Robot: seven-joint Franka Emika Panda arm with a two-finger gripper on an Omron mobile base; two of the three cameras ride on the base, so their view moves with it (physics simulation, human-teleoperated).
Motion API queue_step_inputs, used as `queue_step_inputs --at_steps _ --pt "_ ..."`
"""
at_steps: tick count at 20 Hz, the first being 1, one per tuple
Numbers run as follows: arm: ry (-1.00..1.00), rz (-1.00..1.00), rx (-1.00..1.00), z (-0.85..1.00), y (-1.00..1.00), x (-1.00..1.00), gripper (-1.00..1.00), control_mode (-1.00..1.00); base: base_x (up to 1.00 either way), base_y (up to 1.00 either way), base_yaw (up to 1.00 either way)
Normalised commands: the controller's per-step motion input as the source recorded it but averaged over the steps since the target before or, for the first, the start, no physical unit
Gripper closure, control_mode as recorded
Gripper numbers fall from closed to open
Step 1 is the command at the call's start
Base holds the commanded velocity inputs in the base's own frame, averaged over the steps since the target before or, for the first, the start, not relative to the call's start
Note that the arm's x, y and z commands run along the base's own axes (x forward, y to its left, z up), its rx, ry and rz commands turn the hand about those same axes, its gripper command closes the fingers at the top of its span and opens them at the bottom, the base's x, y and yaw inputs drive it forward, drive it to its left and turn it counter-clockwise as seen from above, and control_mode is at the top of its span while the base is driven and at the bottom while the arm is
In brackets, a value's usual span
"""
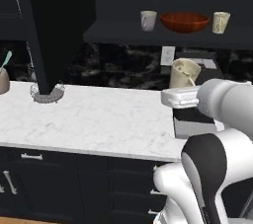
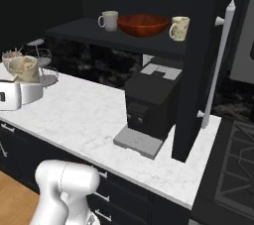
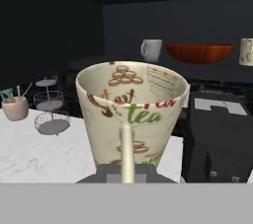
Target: Gather all objects into one cabinet and sort the glasses and bowls to opposite sides.
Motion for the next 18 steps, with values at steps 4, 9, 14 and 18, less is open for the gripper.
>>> queue_step_inputs --at_steps 4,9,14,18 --pt "0.0 0.0 0.0 0.0 0.0 0.0 1.0 1.0 0.73 0.17 0.0" --pt "0.0 0.0 0.0 0.0 0.0 0.0 1.0 1.0 0.27 0.28 -0.02" --pt "0.0 0.0 0.0 0.0 0.0 0.0 1.0 1.0 0.34 0.14 -0.03" --pt "0.02 0.02 0.0 0.05 0.04 0.0 1.0 -1.0 0.08 0.04 0.0"
